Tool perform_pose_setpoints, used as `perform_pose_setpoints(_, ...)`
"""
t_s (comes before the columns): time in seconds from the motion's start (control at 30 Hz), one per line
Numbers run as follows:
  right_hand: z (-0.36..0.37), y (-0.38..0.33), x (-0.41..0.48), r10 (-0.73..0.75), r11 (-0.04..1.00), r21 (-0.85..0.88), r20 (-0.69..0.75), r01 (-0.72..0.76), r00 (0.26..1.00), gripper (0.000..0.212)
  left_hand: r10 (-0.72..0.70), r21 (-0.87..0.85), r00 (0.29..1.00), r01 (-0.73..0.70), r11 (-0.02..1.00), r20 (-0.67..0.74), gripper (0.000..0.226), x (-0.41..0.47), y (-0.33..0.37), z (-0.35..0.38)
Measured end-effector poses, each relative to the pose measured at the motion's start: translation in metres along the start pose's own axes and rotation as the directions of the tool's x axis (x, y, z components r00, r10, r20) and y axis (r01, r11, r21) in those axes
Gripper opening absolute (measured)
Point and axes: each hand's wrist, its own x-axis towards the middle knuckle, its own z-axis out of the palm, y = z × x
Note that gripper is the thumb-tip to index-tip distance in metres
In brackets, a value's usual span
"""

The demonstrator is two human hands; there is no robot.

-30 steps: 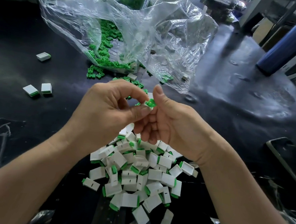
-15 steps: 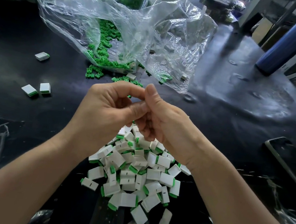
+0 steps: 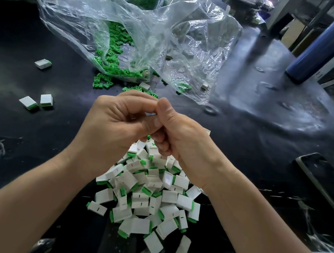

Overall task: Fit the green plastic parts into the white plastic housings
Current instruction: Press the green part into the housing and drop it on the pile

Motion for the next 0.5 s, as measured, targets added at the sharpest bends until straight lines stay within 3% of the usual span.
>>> perform_pose_setpoints(0.33, 0.003, 0.001, -0.001, -0.058, 0.994, 0.089, 0.000, 0.057, 0.998, 0.047, -0.015, -0.036, 1.000, 0.016, 0.999, 0.021, 0.017, 0.000, 0.005, -0.001)
perform_pose_setpoints(0.5, -0.009, 0.003, 0.005, 0.089, 0.994, 0.062, 0.084, -0.094, 0.992, 0.053, -0.046, -0.071, 0.999, 0.045, 0.996, -0.003, 0.022, 0.001, 0.008, 0.001)
